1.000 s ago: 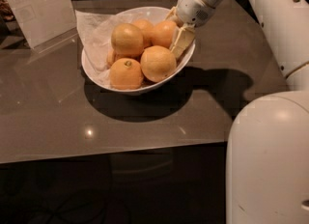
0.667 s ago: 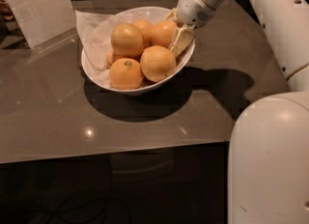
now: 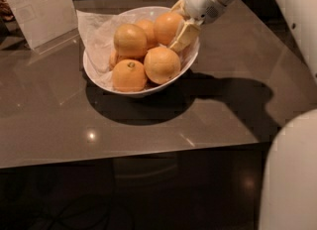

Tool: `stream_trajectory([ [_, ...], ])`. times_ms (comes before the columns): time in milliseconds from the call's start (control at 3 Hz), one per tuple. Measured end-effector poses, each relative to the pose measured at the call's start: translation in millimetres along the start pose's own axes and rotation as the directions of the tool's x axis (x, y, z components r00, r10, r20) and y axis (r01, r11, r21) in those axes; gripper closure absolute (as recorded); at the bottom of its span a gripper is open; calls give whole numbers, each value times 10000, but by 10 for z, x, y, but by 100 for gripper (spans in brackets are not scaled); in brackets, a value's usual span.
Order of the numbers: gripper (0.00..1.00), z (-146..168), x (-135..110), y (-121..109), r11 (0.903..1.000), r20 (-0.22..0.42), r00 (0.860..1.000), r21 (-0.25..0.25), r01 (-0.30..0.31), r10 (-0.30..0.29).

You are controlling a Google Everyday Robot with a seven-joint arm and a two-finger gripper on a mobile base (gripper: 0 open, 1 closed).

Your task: Pick orange from white bowl

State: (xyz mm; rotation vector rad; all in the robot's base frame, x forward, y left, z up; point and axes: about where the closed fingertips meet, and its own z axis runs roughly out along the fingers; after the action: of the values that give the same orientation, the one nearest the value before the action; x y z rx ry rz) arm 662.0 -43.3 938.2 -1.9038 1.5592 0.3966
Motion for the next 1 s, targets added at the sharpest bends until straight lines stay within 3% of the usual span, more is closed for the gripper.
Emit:
stream_trajectory([
  [333,100,-370,-337,117,9902,737,9966,1372,269,-373],
  [667,100,-767,-658,413,9593,1157,9907,2802,362,-712],
  [1000,100,-975,-802,731,9229,1345,9890,3849,52,-617],
])
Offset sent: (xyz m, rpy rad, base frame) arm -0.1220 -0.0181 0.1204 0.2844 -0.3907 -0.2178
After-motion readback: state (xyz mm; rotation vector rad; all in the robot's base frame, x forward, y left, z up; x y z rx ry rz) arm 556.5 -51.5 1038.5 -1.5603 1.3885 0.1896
